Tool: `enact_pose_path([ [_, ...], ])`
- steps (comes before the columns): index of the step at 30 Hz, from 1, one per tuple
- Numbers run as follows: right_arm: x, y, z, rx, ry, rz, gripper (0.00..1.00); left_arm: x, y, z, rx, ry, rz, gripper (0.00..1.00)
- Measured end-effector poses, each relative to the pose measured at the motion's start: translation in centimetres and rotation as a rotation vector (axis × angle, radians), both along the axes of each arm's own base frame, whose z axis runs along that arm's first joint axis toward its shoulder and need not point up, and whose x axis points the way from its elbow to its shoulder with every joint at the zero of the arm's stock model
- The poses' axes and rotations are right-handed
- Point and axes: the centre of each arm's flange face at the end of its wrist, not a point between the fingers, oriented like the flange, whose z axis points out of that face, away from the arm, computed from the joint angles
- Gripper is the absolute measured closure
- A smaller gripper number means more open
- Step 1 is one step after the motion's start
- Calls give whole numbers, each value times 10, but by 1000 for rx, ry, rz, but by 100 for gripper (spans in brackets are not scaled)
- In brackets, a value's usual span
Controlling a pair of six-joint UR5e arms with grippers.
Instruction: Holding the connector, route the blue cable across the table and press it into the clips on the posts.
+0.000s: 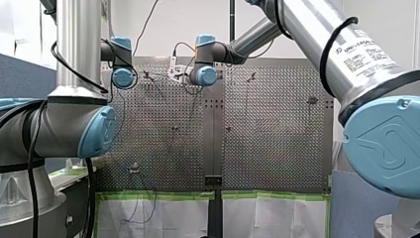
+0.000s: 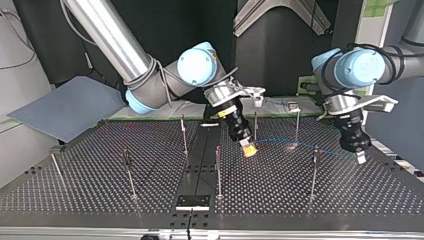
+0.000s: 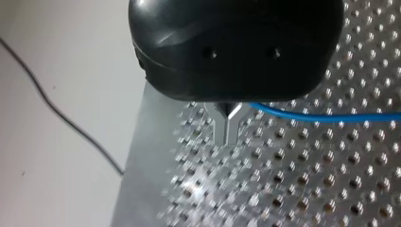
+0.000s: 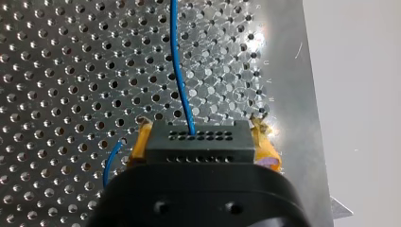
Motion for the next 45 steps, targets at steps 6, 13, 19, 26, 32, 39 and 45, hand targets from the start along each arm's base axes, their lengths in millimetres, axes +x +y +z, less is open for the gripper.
enact_pose_path([
  [6, -1, -3, -1, 1, 1, -3, 100, 10, -8, -11, 9, 26, -65, 100],
  [13, -3, -5, -1, 4, 2, -7, 100, 13, -14, -9, 16, 20, -106, 100],
  [19, -4, -6, -2, 11, 2, -20, 100, 13, -20, -11, 13, 28, -118, 100],
  [26, -5, -7, -3, 18, -2, -31, 100, 20, -22, -27, 11, 51, -121, 100],
  [32, -5, -8, -3, 21, -3, -40, 100, 28, -17, -33, 14, 49, -115, 100],
  [39, -5, -8, -1, 19, -5, -43, 100, 37, -9, -19, 8, 6, -114, 100],
  [45, -3, -10, 10, 7, -21, -41, 100, 42, -4, -11, -2, -19, -121, 100],
])
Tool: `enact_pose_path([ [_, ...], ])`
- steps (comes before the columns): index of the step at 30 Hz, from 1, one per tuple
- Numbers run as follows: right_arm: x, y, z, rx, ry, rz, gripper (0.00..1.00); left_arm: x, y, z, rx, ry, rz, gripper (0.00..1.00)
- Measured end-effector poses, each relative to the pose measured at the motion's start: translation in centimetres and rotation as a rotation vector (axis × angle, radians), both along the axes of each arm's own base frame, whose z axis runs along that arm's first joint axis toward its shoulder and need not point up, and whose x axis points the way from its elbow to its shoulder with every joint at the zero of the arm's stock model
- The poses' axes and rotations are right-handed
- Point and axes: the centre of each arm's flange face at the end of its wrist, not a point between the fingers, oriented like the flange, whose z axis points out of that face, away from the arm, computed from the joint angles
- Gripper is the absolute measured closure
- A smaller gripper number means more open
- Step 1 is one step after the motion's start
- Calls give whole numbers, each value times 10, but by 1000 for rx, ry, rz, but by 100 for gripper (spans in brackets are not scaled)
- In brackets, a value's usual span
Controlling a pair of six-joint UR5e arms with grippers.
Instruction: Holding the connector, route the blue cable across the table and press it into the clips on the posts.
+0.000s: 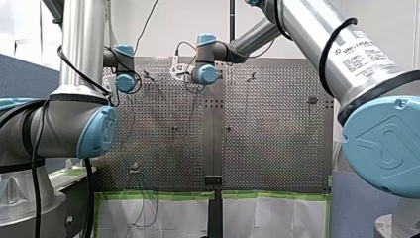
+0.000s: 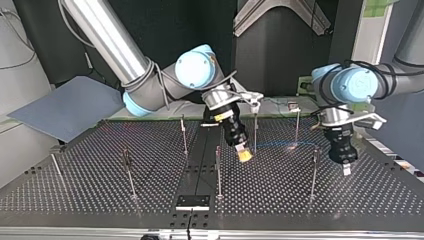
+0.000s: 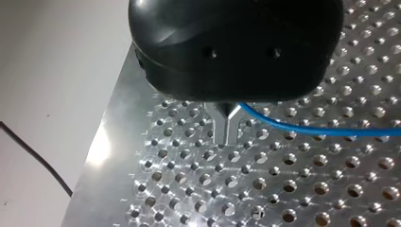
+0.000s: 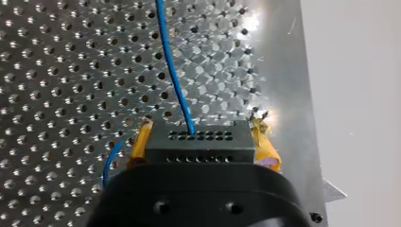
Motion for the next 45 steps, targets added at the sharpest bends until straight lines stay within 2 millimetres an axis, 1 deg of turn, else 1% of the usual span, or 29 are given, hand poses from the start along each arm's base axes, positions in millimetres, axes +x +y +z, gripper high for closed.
enact_pose_path([
  [6, -2, -8, 16, -8, -11, -10, 100, 1, 3, 1, 0, -2, -4, 100],
  [10, -7, -17, 22, -8, -12, -31, 100, 4, 2, -2, 0, 3, -19, 100],
  [13, -12, -24, 24, -7, -13, -53, 100, 9, 0, -10, 4, 24, -30, 100],
  [15, -13, -26, 26, -8, -12, -59, 100, 13, 1, -19, 9, 50, -25, 100],
  [19, -14, -27, 26, -10, -11, -62, 100, 16, 6, -29, 4, 73, -5, 100],
  [29, -13, -27, 29, -32, 3, -63, 100, 12, 24, -33, -43, 98, 87, 100],
  [38, -2, -12, 24, -30, 13, -43, 100, 2, 30, -37, -63, 121, 122, 100],
  [42, 10, 0, 11, -24, 36, -28, 100, -2, 28, -37, -68, 130, 118, 100],
  [45, 14, 5, 5, -18, 43, -30, 100, -7, 25, -37, -72, 133, 113, 100],
])
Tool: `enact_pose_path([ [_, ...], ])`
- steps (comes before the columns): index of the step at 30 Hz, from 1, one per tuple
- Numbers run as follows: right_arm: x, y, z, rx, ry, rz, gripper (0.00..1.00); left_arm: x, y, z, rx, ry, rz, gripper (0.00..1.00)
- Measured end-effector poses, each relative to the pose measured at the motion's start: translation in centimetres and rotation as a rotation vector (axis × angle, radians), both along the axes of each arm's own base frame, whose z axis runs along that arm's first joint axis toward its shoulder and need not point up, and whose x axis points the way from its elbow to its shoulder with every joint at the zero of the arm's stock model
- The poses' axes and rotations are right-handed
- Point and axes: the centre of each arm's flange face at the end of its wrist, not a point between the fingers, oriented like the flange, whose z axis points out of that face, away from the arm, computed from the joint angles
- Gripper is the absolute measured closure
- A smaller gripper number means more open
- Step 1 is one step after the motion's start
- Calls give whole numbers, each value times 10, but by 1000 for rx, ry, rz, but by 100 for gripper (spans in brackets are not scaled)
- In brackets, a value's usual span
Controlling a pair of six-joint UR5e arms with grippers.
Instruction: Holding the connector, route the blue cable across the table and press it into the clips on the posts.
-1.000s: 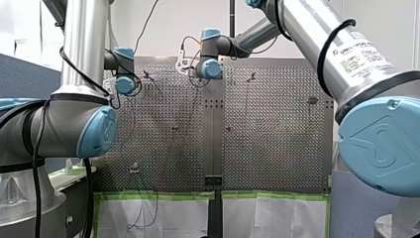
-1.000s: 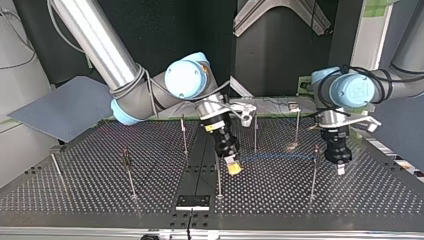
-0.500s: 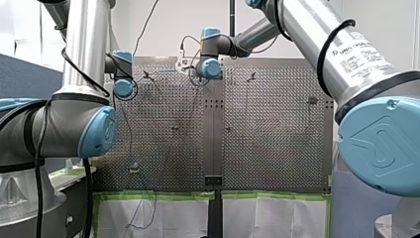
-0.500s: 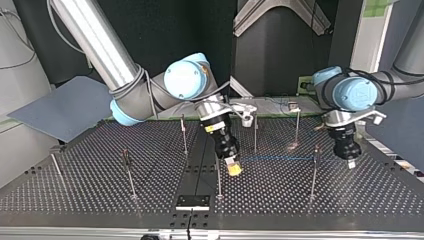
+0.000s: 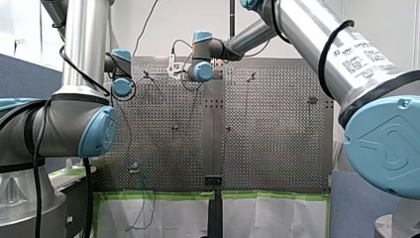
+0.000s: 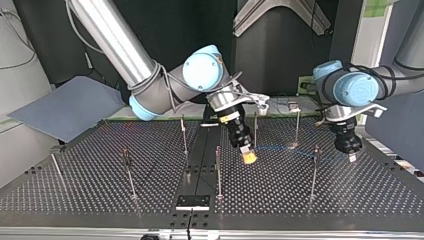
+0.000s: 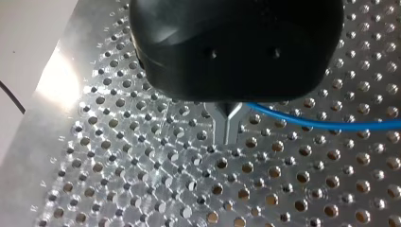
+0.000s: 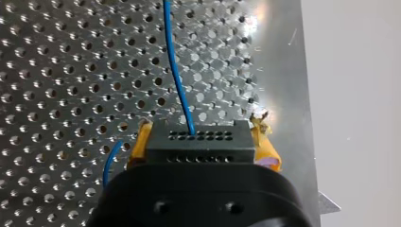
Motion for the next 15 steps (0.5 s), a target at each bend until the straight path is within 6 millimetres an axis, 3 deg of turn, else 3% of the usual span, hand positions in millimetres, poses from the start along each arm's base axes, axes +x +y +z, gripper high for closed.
enact_pose_path([
  [6, 1, 1, -4, 10, 4, -10, 100, -14, -8, 5, -36, -35, -22, 98],
  [8, 1, 1, -4, 14, 2, -10, 100, -16, -11, 4, -49, -37, -36, 87],
  [9, 0, 1, -4, 17, 2, -12, 100, -17, -13, 3, -58, -36, -46, 87],
  [11, -1, 0, -5, 20, 2, -18, 100, -19, -16, 2, -69, -30, -63, 59],
  [12, -1, -1, -5, 22, 2, -21, 100, -21, -18, 0, -73, -20, -73, 59],
  [14, -2, -2, -6, 24, 3, -24, 100, -24, -21, -2, -77, -3, -84, 25],
  [15, -2, -3, -6, 25, 4, -26, 100, -27, -22, -3, -79, 6, -89, 25],
])
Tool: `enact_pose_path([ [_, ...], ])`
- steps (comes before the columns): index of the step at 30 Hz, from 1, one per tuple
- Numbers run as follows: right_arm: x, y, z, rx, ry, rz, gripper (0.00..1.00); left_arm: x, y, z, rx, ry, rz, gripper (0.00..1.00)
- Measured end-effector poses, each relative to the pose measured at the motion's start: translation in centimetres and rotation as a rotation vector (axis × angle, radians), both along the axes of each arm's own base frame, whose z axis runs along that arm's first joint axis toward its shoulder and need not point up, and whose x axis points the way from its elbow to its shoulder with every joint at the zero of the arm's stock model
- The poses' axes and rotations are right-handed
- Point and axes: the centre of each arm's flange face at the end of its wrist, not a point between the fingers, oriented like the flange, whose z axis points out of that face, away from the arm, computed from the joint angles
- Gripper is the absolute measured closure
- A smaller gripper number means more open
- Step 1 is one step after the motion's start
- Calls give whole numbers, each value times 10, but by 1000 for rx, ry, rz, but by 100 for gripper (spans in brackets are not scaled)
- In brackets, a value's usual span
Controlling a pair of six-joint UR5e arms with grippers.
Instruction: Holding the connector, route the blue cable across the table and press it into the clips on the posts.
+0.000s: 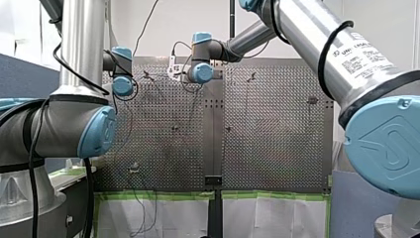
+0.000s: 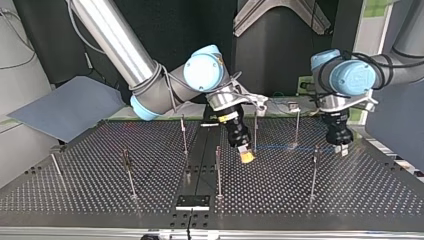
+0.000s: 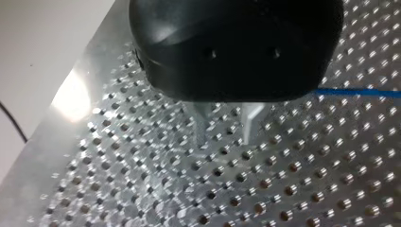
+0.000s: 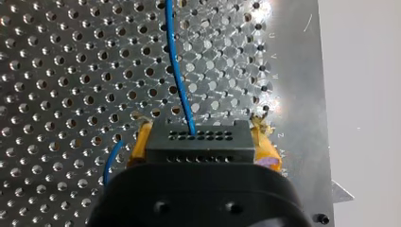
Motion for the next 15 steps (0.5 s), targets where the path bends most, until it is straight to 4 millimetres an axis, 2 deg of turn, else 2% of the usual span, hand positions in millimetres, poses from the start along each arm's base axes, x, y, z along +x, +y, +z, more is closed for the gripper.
enact_pose_path([
  [1, 0, 0, -1, 2, 1, -2, 100, -3, -1, 0, -2, 7, -2, 9],
  [2, -1, 0, -2, 4, 3, -5, 100, -7, -2, -1, -4, 14, -2, 0],
  [9, -5, -2, -10, 20, 16, -28, 100, -33, -10, 8, -18, 55, 38, 0],
  [15, -7, -3, -12, 29, 24, -42, 100, -45, -24, 9, -37, 100, 9, 0],
])
